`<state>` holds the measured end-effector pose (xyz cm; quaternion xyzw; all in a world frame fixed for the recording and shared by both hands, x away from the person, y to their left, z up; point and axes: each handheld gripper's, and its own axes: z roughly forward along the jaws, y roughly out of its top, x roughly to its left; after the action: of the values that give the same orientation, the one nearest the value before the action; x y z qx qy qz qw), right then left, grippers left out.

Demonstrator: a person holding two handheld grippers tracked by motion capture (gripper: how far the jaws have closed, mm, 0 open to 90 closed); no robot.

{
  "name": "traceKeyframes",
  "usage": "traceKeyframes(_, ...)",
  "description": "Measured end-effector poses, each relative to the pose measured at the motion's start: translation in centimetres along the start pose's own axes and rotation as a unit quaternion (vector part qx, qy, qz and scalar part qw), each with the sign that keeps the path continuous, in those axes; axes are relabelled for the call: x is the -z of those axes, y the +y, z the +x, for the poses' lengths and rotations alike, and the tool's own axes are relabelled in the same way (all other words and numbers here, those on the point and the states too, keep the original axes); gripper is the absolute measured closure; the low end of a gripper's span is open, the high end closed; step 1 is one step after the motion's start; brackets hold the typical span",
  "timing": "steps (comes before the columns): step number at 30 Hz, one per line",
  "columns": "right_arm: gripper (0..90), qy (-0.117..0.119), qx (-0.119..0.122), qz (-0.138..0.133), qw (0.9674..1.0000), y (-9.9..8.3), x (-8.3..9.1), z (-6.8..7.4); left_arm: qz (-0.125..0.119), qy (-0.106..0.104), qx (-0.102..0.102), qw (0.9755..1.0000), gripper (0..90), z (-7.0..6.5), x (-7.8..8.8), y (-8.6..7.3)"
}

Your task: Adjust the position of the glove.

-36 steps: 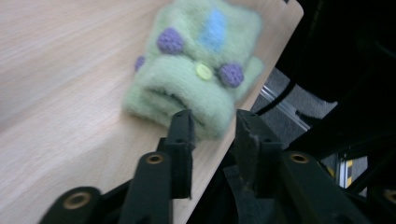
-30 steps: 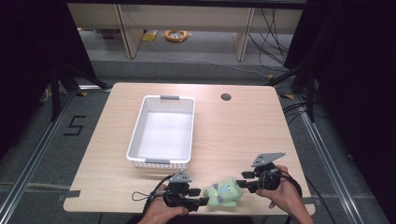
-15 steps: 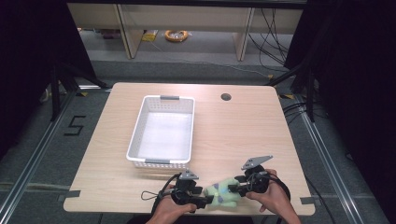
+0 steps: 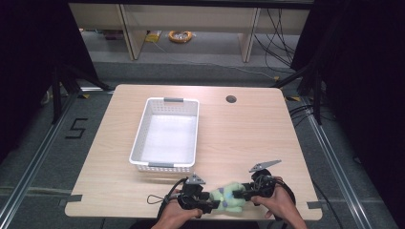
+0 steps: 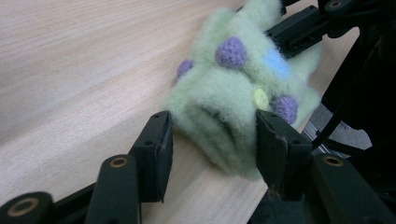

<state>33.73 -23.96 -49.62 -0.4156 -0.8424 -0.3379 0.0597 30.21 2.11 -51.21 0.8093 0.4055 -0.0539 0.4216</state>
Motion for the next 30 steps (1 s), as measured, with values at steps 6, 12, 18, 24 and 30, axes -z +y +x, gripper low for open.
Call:
traceKeyframes(6,53.7,0.008,-0.008,-0.004,0.9999,-0.2,-0.2,0.1,0.007,-0.016,0.006,0.9998,56.7,0.0,-0.2,-0.1)
traceKeyframes(12,59.7,0.021,-0.004,-0.004,0.9998,-0.3,-0.2,0.0,-0.01,-0.031,0.002,0.9995,69.4,-0.2,-0.3,-0.2)
traceKeyframes(18,67.7,0.028,-0.011,-0.016,0.9994,-0.5,0.0,0.4,0.003,-0.047,0.003,0.9989,72.6,0.3,0.0,0.2)
traceKeyframes(24,70.0,0.025,-0.008,-0.032,0.9992,-0.5,0.1,0.7,0.004,-0.052,0.004,0.9986,73.4,1.2,0.4,0.6)
traceKeyframes(30,72.0,0.034,0.004,-0.053,0.998,-0.4,0.0,0.9,0.01,-0.044,-0.005,0.999,74.0,1.7,1.0,1.1)
